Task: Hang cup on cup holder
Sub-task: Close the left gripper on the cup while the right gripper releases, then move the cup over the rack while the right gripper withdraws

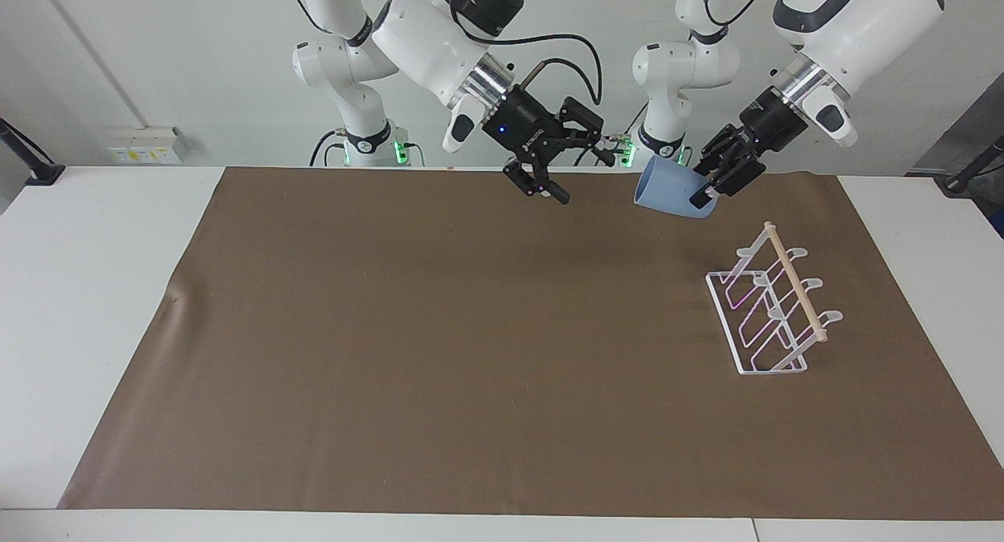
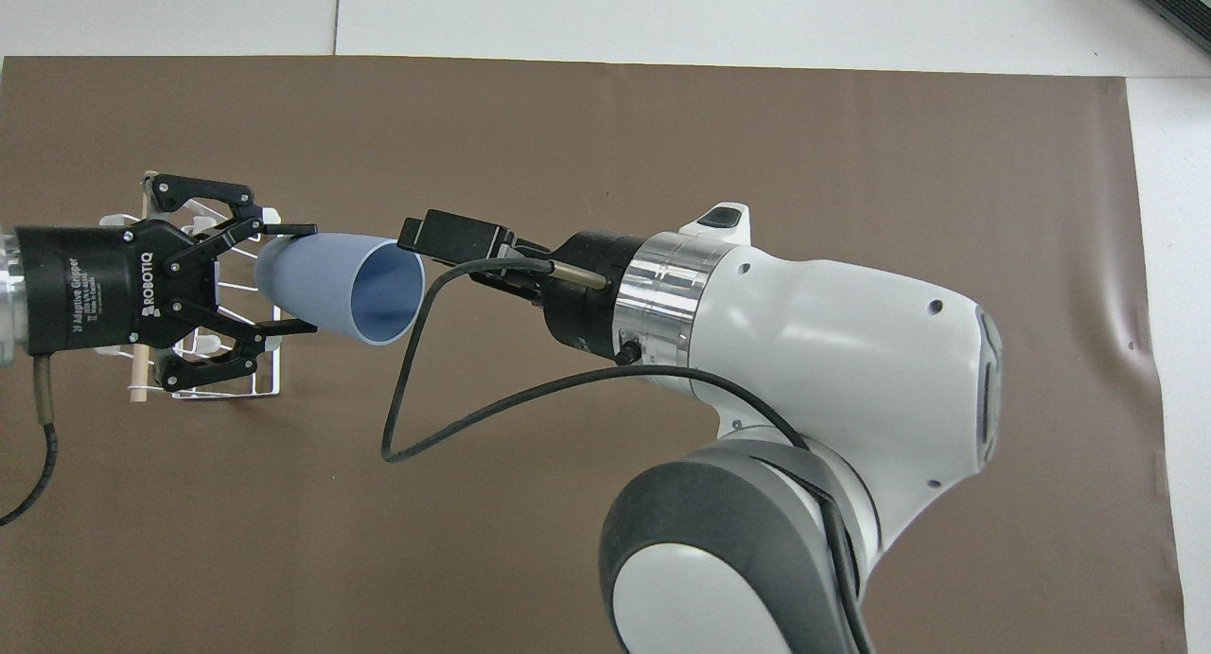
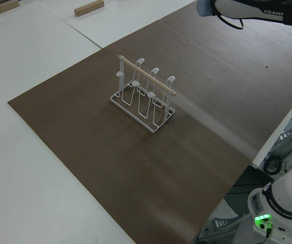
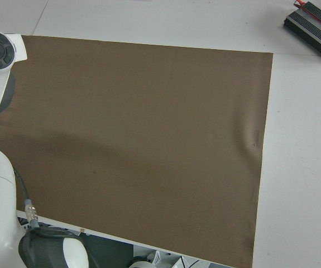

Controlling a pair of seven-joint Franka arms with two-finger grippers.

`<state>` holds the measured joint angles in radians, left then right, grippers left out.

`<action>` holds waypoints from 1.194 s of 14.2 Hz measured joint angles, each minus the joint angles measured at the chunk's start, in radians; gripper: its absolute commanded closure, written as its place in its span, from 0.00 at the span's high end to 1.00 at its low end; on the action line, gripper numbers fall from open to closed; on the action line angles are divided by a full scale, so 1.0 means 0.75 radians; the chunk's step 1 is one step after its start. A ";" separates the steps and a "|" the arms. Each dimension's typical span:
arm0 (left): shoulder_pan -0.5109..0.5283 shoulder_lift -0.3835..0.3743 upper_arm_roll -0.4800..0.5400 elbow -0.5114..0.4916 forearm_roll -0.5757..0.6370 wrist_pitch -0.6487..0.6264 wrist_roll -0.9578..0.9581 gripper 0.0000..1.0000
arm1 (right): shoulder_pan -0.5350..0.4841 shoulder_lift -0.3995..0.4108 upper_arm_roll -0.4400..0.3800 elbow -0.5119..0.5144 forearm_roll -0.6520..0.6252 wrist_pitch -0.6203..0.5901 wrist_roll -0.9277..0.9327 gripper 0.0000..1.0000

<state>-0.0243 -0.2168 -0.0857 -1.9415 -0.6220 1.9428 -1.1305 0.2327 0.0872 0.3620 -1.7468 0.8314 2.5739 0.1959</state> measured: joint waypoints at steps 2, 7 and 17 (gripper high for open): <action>-0.005 0.002 -0.002 0.002 0.103 0.026 0.037 0.00 | -0.043 0.000 -0.001 -0.023 -0.117 -0.002 -0.046 1.00; -0.135 0.021 -0.019 0.015 0.660 0.148 0.047 0.00 | -0.230 -0.015 -0.005 -0.129 -0.455 -0.089 -0.164 1.00; -0.044 0.042 -0.028 -0.027 1.091 0.375 0.254 0.00 | -0.664 -0.053 -0.025 -0.140 -1.081 -0.569 -0.707 1.00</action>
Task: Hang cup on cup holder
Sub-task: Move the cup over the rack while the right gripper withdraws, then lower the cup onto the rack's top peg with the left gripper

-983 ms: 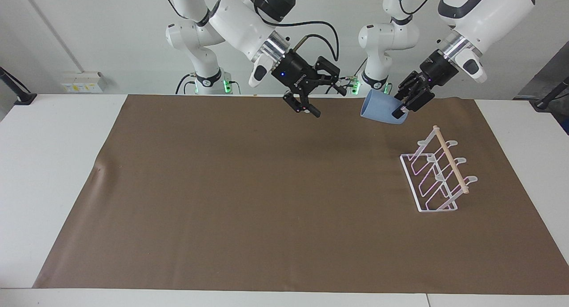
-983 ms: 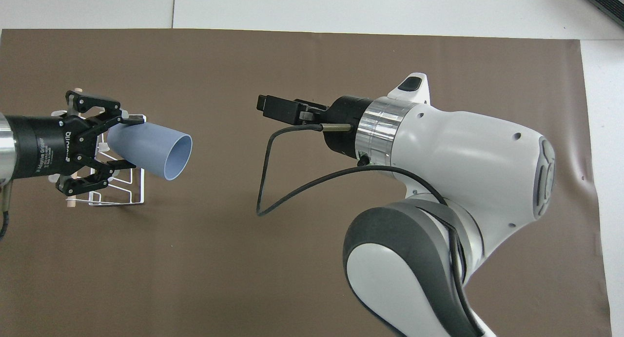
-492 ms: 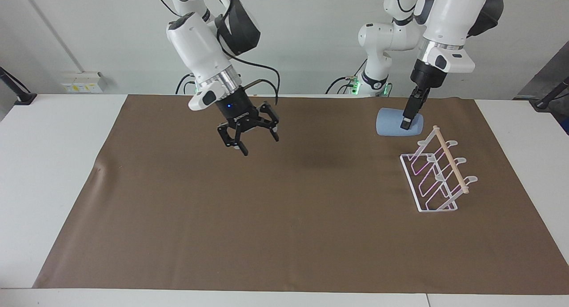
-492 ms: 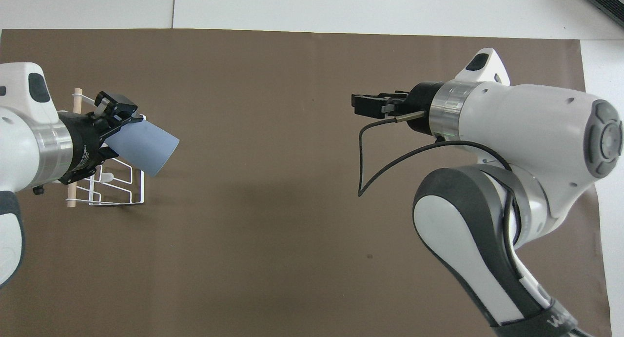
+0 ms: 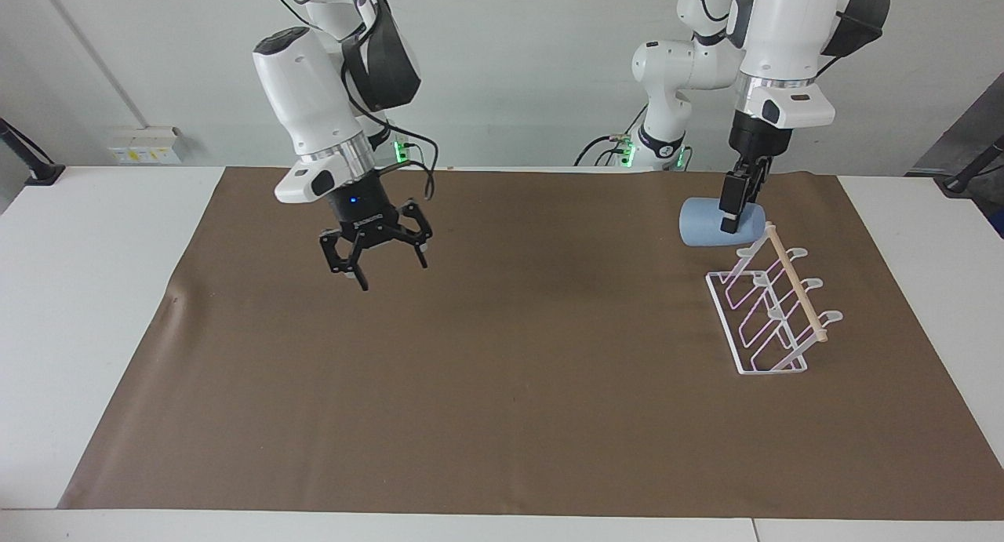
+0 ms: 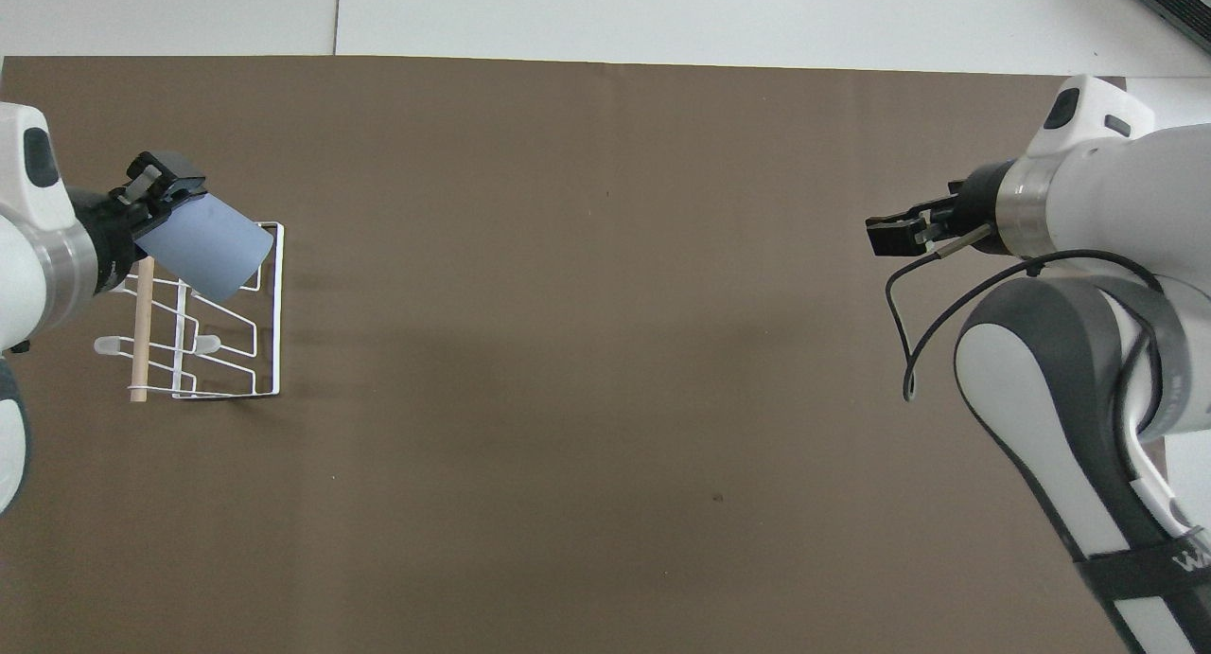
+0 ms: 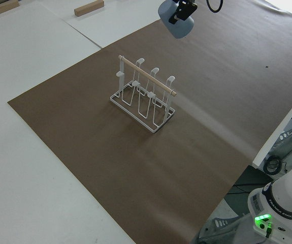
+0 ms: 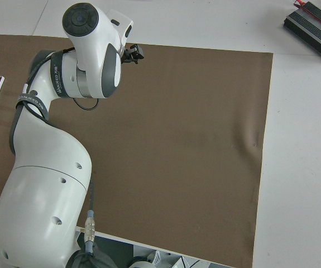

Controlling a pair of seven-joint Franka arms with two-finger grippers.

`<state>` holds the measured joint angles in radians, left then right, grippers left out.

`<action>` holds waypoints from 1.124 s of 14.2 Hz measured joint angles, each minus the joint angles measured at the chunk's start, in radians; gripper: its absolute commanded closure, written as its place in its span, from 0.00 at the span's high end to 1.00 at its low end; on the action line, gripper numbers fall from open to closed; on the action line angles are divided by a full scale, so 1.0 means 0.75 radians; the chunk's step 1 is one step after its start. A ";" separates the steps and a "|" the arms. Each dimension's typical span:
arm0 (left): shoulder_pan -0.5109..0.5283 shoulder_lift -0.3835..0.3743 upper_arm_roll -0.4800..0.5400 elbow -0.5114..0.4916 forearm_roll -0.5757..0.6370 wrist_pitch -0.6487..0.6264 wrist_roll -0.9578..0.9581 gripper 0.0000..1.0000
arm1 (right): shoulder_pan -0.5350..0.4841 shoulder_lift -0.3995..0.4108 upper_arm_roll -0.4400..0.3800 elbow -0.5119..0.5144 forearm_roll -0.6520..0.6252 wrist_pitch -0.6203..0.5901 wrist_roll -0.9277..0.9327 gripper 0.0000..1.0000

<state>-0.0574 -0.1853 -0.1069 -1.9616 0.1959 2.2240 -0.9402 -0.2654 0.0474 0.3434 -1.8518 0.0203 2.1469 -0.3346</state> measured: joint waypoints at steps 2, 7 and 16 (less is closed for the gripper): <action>0.065 0.038 0.004 -0.027 0.034 0.098 0.084 0.00 | -0.027 -0.016 -0.048 0.001 -0.086 -0.102 0.005 1.00; 0.081 0.139 0.000 -0.098 0.241 0.281 0.098 0.00 | -0.036 -0.039 -0.105 0.109 -0.109 -0.441 0.291 1.00; 0.105 0.223 0.004 -0.080 0.303 0.403 0.098 0.00 | -0.035 -0.056 -0.105 0.379 -0.166 -0.733 0.320 1.00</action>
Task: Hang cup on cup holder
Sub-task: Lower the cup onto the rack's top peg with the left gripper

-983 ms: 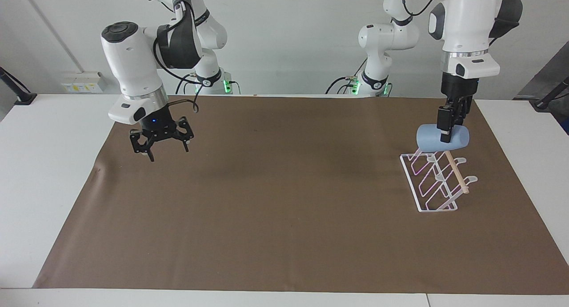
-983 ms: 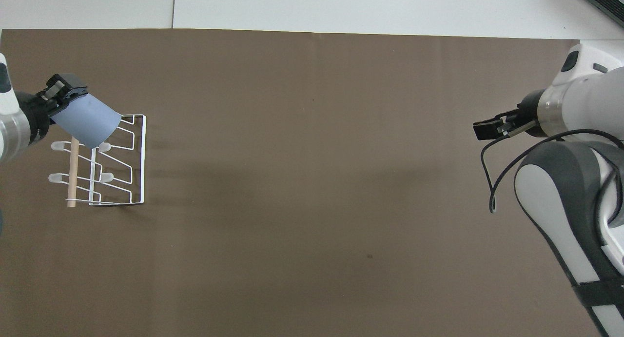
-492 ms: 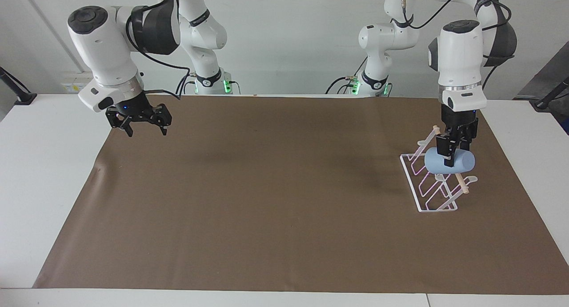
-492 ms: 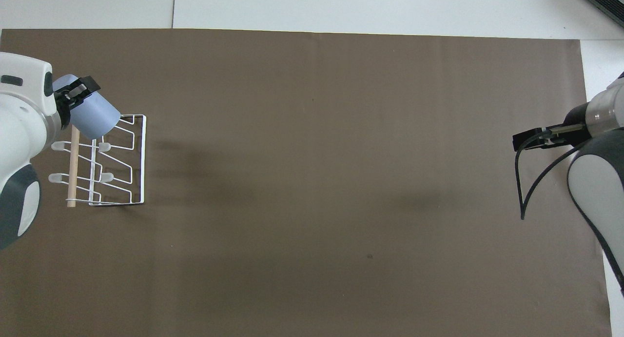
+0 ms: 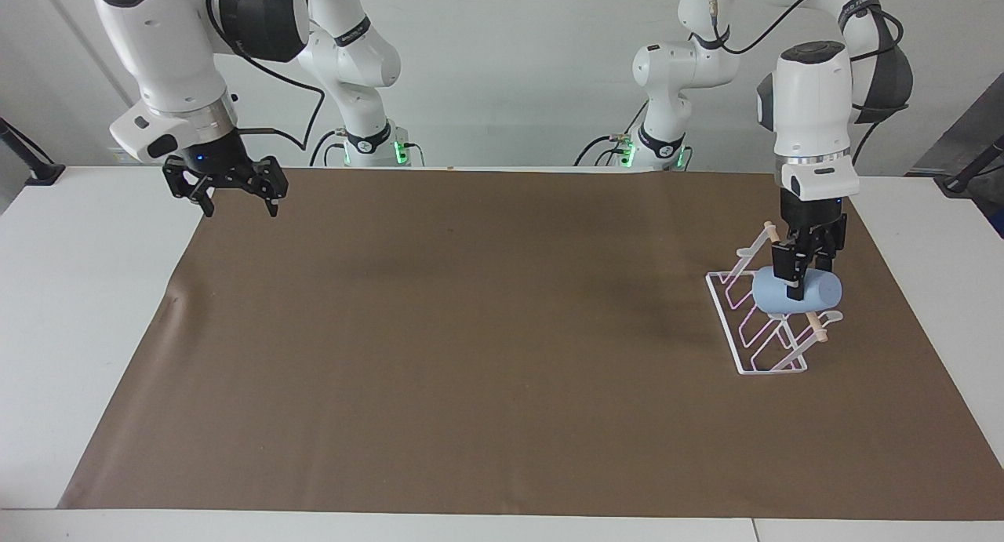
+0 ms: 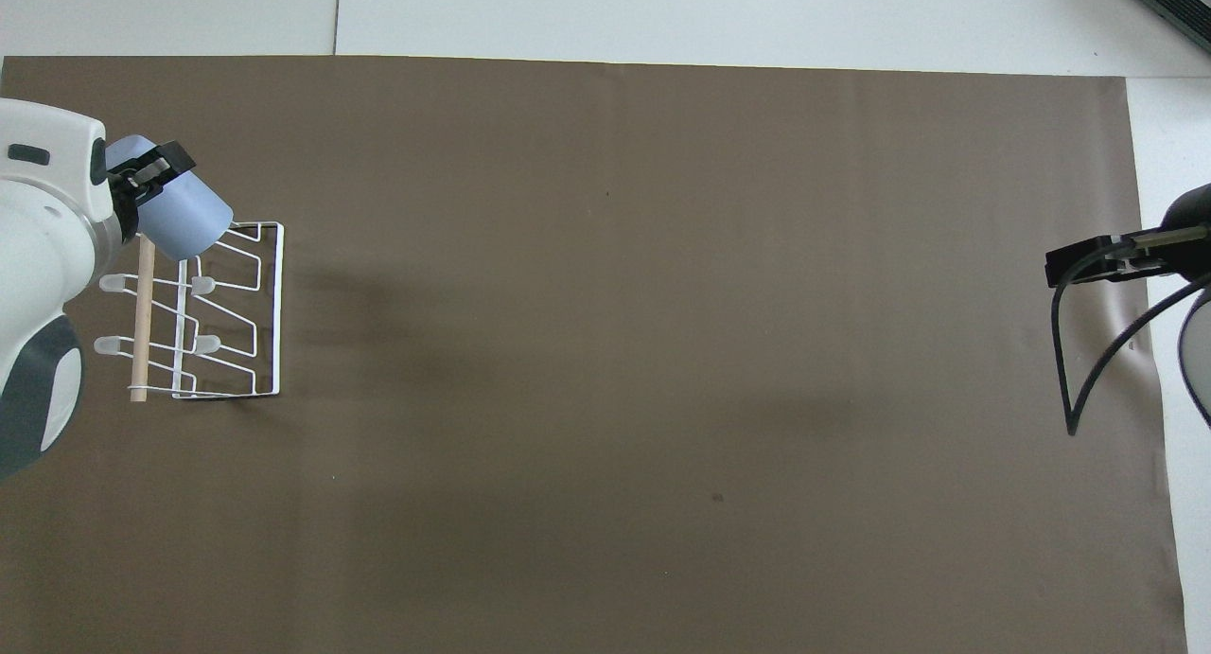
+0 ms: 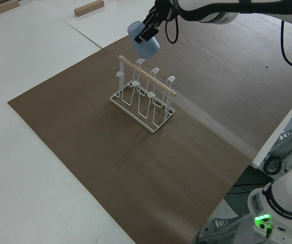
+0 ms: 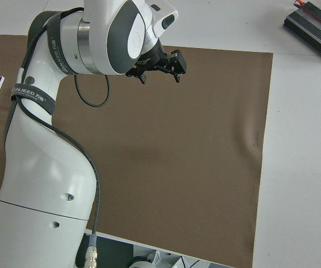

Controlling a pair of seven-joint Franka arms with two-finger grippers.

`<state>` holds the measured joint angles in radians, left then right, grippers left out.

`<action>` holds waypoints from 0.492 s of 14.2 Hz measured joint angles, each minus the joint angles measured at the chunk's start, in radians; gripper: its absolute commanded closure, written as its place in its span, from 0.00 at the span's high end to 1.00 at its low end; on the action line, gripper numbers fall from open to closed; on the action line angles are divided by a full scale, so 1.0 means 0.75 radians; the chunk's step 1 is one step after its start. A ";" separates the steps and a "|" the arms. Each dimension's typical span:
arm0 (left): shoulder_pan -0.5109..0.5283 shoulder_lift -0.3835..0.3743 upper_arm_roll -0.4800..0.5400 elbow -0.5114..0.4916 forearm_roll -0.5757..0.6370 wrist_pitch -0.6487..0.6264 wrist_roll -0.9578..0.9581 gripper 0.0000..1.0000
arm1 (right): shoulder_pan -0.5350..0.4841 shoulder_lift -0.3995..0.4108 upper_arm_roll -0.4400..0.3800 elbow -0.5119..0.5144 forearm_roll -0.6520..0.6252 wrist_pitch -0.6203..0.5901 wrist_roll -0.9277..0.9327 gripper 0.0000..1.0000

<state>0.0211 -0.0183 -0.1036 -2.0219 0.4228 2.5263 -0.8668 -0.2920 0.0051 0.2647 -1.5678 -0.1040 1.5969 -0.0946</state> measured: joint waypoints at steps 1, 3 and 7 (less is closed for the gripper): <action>0.015 0.025 0.003 0.017 0.032 0.018 0.000 0.00 | 0.000 -0.006 -0.005 0.006 0.000 -0.035 0.001 1.00; 0.041 0.052 0.005 0.029 0.051 0.049 0.001 0.00 | -0.001 -0.031 -0.032 0.005 0.000 -0.070 0.001 1.00; 0.046 0.066 0.002 0.029 0.054 0.061 0.000 0.00 | 0.000 -0.049 -0.064 -0.021 0.040 -0.051 0.030 1.00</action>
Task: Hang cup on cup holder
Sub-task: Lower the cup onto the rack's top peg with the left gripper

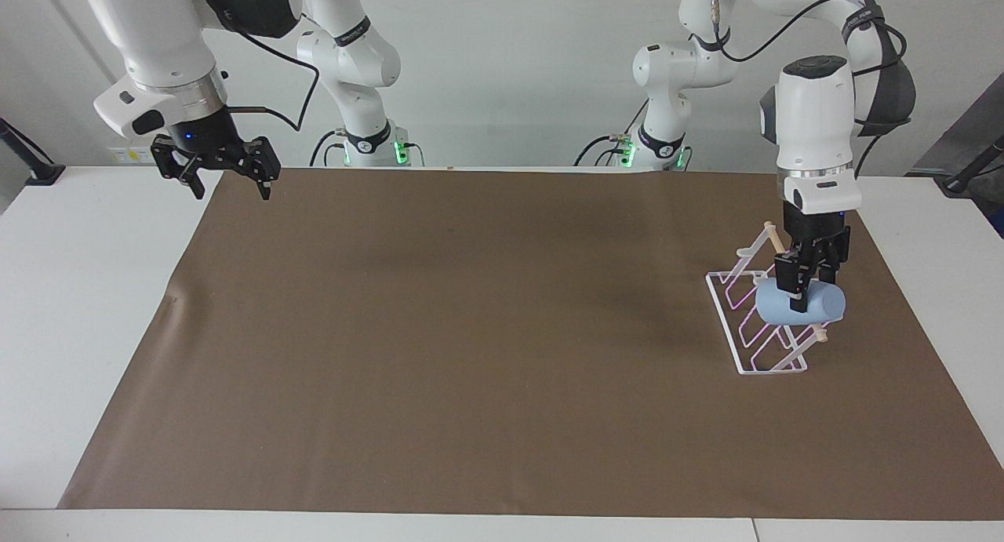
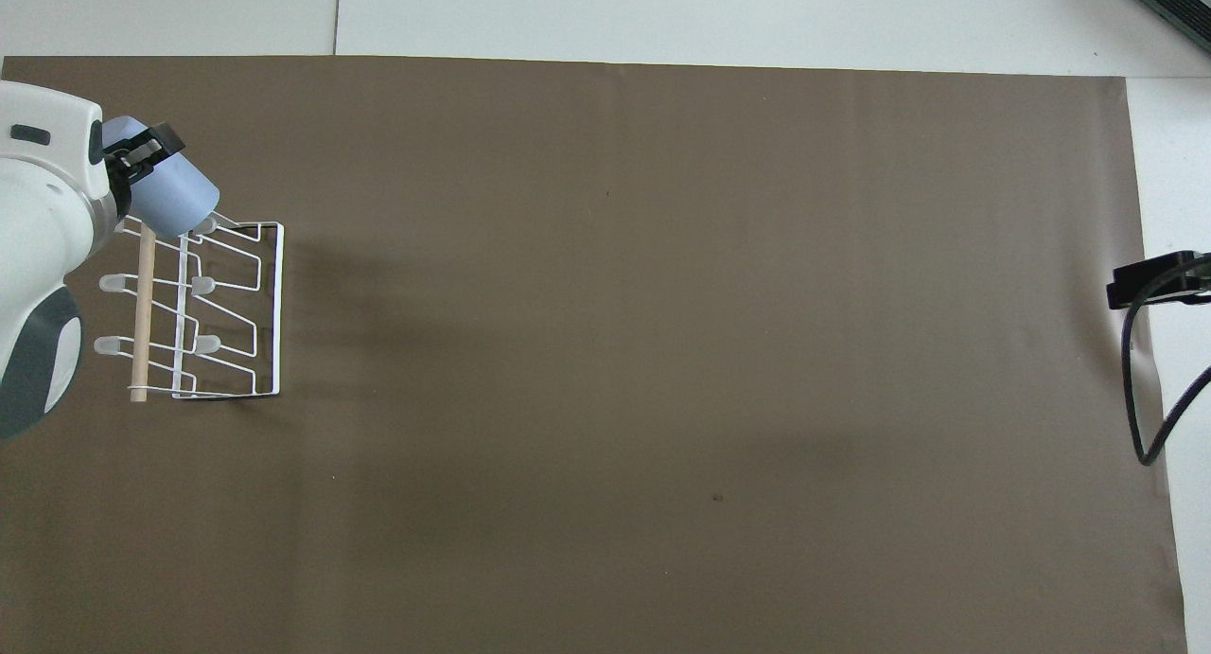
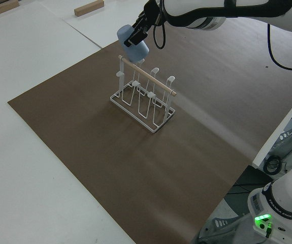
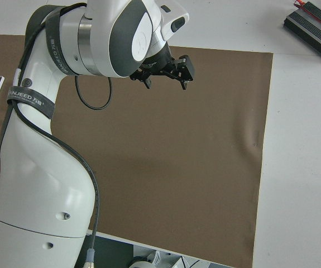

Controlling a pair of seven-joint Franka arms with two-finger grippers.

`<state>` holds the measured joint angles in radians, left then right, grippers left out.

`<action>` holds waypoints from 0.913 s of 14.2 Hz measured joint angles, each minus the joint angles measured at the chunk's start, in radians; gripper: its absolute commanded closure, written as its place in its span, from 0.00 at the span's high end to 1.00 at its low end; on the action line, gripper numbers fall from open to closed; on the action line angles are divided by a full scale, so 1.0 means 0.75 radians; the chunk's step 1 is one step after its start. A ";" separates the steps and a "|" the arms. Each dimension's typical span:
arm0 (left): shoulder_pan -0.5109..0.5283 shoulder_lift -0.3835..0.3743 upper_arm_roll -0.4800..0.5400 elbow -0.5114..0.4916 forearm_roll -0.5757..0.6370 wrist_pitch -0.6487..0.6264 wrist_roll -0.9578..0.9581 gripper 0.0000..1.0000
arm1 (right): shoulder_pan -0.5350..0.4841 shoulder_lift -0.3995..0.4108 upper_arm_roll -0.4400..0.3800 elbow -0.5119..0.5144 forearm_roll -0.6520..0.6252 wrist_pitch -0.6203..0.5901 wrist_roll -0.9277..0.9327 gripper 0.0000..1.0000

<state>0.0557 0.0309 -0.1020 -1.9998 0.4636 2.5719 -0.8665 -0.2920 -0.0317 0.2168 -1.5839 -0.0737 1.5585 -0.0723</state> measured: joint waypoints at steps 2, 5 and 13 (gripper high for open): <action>0.000 0.002 -0.005 -0.005 0.000 0.001 -0.004 0.00 | 0.002 -0.001 0.001 -0.017 0.045 0.027 0.023 1.00; -0.001 0.007 -0.012 -0.021 0.000 0.008 -0.006 0.00 | 0.003 -0.004 0.002 -0.031 0.060 0.030 0.027 1.00; -0.001 0.009 -0.012 -0.076 0.054 0.038 -0.008 0.00 | 0.001 -0.017 -0.005 -0.046 0.065 0.030 0.028 1.00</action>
<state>0.0553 0.0375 -0.1114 -2.0569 0.5039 2.6007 -0.8721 -0.2915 -0.0443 0.2132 -1.6185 -0.0250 1.5806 -0.0509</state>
